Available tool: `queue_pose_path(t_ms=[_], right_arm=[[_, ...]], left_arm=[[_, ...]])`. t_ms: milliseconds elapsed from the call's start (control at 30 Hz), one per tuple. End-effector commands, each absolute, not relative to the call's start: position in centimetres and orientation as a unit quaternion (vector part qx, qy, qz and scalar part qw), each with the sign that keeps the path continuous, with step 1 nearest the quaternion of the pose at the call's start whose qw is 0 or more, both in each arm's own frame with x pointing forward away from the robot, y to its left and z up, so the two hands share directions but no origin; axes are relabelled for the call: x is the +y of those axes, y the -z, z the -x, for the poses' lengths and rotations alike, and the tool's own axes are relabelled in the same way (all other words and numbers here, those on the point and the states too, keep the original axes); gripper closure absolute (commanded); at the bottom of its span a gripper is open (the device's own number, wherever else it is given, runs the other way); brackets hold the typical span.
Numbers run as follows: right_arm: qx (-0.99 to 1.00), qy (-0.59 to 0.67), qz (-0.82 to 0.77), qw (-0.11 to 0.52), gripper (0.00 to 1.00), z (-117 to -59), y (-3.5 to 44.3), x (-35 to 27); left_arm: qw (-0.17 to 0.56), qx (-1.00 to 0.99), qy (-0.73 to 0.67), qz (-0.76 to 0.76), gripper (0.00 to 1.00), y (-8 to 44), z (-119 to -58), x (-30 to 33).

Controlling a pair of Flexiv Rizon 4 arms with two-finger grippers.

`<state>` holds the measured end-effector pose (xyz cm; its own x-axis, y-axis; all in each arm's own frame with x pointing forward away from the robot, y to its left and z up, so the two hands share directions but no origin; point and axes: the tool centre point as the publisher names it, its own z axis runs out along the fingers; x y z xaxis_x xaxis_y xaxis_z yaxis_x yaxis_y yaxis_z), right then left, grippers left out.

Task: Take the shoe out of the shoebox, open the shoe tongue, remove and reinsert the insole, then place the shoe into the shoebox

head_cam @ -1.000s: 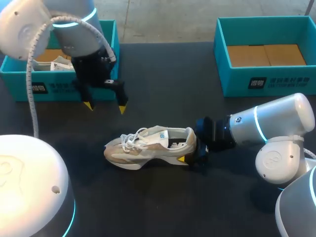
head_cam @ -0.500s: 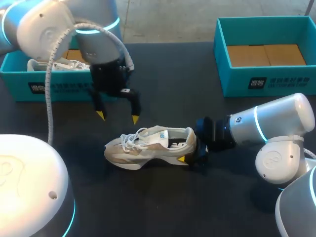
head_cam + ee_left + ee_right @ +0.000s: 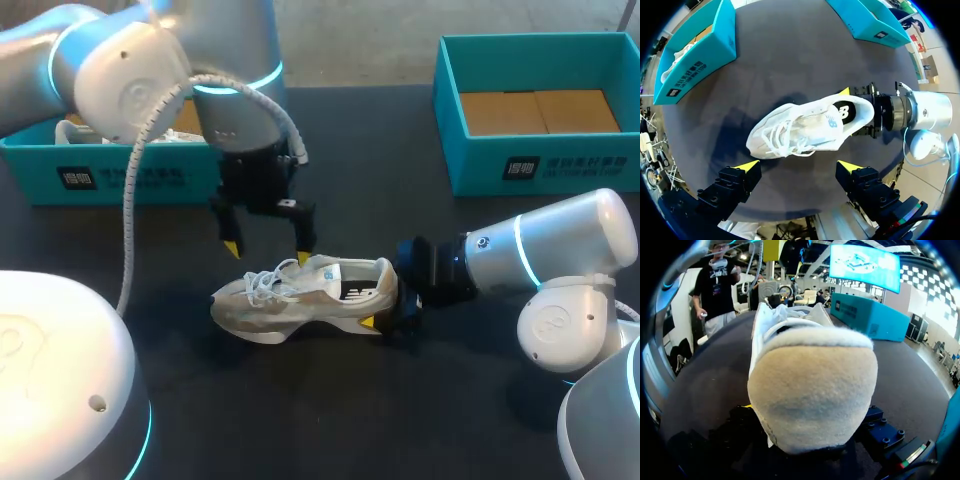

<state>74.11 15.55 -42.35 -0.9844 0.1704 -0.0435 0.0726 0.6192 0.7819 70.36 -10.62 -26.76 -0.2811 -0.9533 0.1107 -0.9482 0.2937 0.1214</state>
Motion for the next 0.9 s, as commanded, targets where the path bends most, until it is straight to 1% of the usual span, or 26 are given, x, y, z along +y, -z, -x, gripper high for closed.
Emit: queue_pose_path(t_ms=[33,467,900], right_arm=[[0.900,-0.427,-0.069,0.058,1.00,-74.0,42.4,15.8],[0.900,-0.427,-0.069,0.058,1.00,-74.0,42.4,15.8],[0.900,-0.427,-0.069,0.058,1.00,-74.0,42.4,15.8]], left_arm=[[0.072,-0.803,0.025,-0.591,0.00,27.6,-70.3,-12.5],[0.029,-0.816,0.042,-0.576,0.00,29.4,-71.1,-14.0],[-0.007,-0.823,0.047,-0.566,0.00,30.0,-71.9,-14.7]])
